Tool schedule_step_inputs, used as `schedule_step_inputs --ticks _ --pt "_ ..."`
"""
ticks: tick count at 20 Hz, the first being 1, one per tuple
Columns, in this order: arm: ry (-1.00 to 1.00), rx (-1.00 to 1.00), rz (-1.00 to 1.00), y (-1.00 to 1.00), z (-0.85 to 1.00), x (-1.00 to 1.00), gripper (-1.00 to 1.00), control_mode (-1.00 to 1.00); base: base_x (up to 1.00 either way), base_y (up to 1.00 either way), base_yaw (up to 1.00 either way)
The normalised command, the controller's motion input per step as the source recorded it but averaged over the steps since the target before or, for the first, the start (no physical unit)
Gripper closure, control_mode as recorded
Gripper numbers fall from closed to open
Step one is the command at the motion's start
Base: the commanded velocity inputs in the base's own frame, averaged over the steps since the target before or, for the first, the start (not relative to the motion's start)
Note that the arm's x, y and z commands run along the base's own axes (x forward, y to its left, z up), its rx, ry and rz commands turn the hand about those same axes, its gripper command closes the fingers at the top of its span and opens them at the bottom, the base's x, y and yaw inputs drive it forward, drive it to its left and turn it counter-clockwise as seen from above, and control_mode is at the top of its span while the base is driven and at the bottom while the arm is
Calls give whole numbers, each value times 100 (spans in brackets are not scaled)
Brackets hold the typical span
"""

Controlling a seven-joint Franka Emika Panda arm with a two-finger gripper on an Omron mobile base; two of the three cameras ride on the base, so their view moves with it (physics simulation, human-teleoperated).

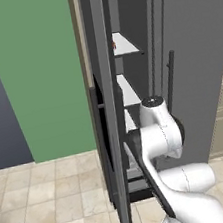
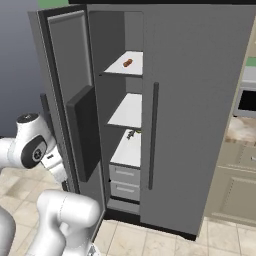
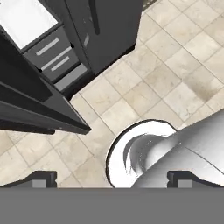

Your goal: Store the kebab skewer in the freezer for long-term storage. Close the freezer door after placing the cooked food.

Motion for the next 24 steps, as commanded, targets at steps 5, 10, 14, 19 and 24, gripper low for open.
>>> schedule_step_inputs --ticks 5,10,14,19,24 --pt "-16 -29 -21 38 0 18 -100 -100 0 0 0" --pt "0 -31 -10 39 0 10 -100 -100 0 0 0" --pt "-1 -28 -8 44 11 0 -100 -100 0 0 0" --pt "-6 -22 -3 36 15 3 -100 -100 0 0 0" --pt "-3 -19 -9 16 3 9 -100 -100 0 0 0"
